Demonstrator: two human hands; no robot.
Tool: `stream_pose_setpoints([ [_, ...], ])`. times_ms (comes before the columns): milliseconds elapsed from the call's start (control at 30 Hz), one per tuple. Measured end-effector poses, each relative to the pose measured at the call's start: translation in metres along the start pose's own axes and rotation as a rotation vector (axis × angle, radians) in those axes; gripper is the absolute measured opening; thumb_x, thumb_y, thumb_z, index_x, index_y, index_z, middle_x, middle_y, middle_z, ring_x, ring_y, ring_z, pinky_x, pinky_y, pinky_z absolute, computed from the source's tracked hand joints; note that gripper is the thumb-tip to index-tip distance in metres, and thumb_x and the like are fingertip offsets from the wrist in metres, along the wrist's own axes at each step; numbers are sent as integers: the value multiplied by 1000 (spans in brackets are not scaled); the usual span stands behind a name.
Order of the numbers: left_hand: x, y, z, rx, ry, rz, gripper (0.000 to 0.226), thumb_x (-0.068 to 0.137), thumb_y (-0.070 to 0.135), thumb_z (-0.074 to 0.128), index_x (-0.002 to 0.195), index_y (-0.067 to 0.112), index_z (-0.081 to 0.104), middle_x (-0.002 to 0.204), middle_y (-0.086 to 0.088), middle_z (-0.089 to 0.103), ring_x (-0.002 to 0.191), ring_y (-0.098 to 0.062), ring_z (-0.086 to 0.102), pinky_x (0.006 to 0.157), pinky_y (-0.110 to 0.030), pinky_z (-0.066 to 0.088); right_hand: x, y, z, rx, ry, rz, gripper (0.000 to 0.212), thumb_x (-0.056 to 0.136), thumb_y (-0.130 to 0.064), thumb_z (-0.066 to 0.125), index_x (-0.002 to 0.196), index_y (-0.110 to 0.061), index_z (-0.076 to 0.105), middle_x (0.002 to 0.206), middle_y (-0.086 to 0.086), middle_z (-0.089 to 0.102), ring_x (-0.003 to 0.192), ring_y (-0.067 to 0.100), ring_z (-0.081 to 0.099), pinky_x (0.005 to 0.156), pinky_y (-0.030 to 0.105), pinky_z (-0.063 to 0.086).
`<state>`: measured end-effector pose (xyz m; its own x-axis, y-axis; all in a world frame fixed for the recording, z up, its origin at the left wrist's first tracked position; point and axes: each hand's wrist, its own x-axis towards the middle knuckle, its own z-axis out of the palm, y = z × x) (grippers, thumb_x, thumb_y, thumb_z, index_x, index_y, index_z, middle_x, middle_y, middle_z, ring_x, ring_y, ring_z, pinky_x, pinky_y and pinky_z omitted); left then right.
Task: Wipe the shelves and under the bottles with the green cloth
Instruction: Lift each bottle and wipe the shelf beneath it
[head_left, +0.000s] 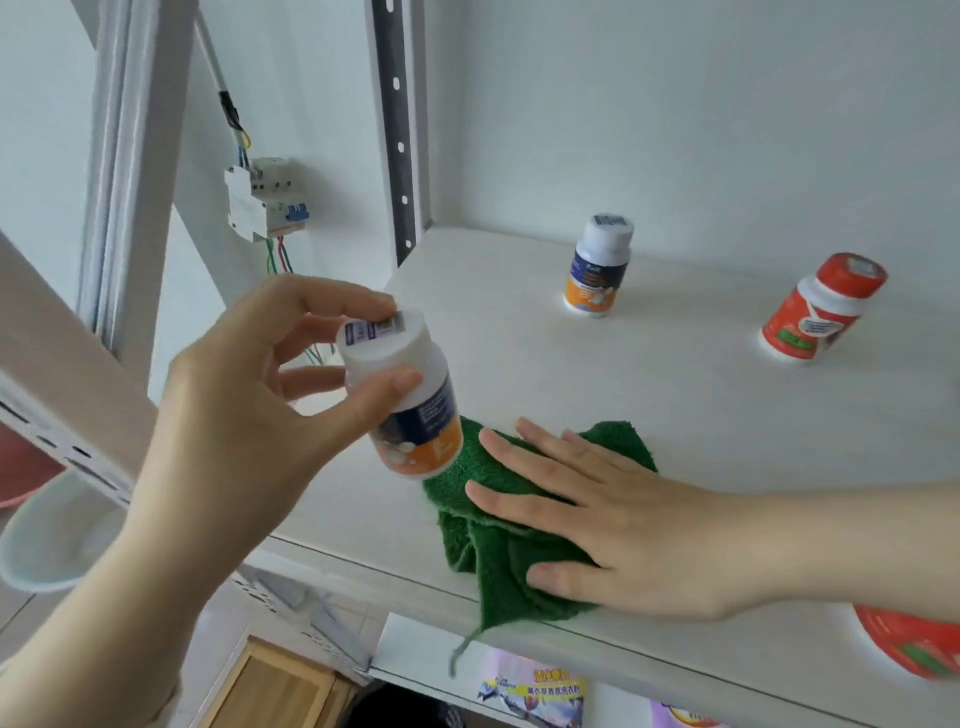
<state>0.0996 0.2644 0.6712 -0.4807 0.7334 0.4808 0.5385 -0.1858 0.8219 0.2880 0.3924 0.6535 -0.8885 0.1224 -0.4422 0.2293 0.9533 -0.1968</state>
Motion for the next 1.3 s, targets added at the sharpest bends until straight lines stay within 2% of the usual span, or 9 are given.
stream_pose_setpoints([
  [133,3,-2,27,39,-87,14,26,65,43,66,90,43,59,103,13,66,100,-7,64,76,-17,54,3,53,-7,-10,44,186,59,94,-47,24,139,-44,-13,147,-15,-34,135,8,-34,113,27,-17],
  [367,-2,0,64,71,-162,37,26,66,44,66,90,41,58,102,15,64,100,-11,63,77,-19,55,6,130,-26,98,177,546,56,94,-49,20,143,-38,-7,154,-6,-24,142,18,-20,117,38,-6],
  [533,-10,-2,75,105,-174,80,29,69,42,66,96,40,56,106,15,62,104,-10,61,83,-20,53,-16,101,-8,69,68,372,60,95,-46,24,140,-42,-14,148,-5,-36,137,17,-31,114,37,-10],
  [733,23,11,72,-94,-246,77,50,75,68,51,112,34,48,124,9,59,123,-13,53,98,-35,46,-44,87,-2,35,-132,177,65,93,-50,24,133,-48,-27,135,-13,-51,118,6,-48,104,27,-19],
  [900,121,11,114,175,-411,81,43,78,45,64,116,50,43,125,11,53,115,-3,53,97,-23,46,-43,83,0,22,-51,159,60,82,-65,10,120,-48,-33,135,-12,-52,119,5,-53,103,24,-26],
  [1000,154,-12,149,387,-532,88,56,83,29,64,133,37,41,135,3,44,123,-9,43,100,-22,37,-46,85,-1,36,6,124,66,59,-68,-7,117,-51,-34,128,-17,-57,111,-7,-54,92,14,-32],
  [1067,163,-25,159,390,-535,79,50,84,25,63,131,31,47,129,4,50,116,-10,48,94,-16,40,-40,98,-2,50,65,157,66,65,-66,-5,123,-50,-32,129,-20,-55,113,-10,-52,90,11,-32],
  [1200,166,-32,162,318,-511,33,34,87,25,60,118,34,53,88,28,49,77,2,53,52,1,37,-11,145,-20,59,199,362,57,94,-49,14,141,-37,-15,147,-11,-36,128,2,-40,107,21,-20],
  [1300,167,-30,161,308,-518,54,28,87,25,60,112,36,53,90,25,52,75,3,52,47,1,35,18,171,-34,104,246,507,56,96,-45,15,145,-29,-7,153,-4,-27,138,9,-28,113,29,-12],
])
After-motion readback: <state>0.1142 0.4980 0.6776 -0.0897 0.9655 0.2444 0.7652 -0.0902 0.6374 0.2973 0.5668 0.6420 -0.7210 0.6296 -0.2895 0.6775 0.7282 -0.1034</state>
